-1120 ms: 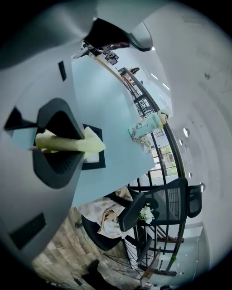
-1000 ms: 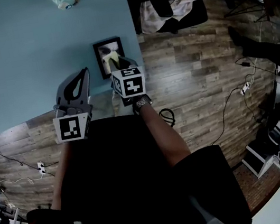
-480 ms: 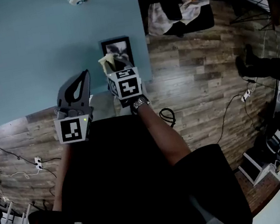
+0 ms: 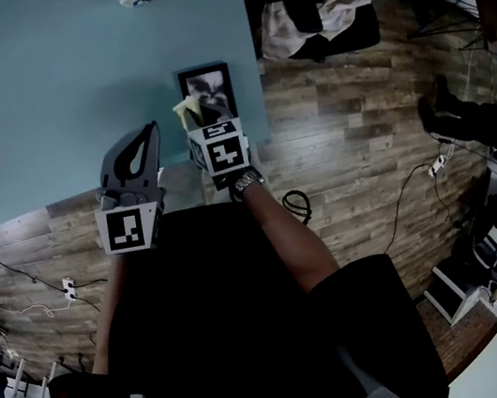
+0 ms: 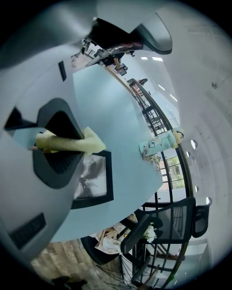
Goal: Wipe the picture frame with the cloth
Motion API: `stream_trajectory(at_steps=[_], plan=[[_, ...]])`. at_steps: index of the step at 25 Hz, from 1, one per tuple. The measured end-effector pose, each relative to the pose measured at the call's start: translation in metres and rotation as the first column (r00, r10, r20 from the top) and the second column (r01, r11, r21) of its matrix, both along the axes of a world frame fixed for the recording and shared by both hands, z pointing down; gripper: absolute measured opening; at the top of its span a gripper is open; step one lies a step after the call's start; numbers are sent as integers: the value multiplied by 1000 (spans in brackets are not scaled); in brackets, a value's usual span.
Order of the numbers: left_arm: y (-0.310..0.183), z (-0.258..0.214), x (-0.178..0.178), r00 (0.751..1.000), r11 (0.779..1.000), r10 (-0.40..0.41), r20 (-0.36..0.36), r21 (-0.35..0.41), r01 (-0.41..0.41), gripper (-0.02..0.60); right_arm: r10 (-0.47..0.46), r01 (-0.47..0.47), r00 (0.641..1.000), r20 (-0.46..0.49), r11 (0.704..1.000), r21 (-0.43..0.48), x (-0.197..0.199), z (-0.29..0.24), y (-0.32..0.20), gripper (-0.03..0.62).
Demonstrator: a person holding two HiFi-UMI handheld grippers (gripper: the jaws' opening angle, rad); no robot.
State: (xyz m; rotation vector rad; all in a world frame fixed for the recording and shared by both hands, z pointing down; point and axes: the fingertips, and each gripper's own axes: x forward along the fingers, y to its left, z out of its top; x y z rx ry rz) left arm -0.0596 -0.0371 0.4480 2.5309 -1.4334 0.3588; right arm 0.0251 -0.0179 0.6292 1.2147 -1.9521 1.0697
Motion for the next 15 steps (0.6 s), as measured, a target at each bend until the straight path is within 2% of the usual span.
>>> stream_trajectory(at_steps=[15], plan=[[-3, 2, 19, 999, 999, 38, -2, -4, -38, -3, 34, -35, 999, -3, 999, -17, 21, 5, 1, 58]])
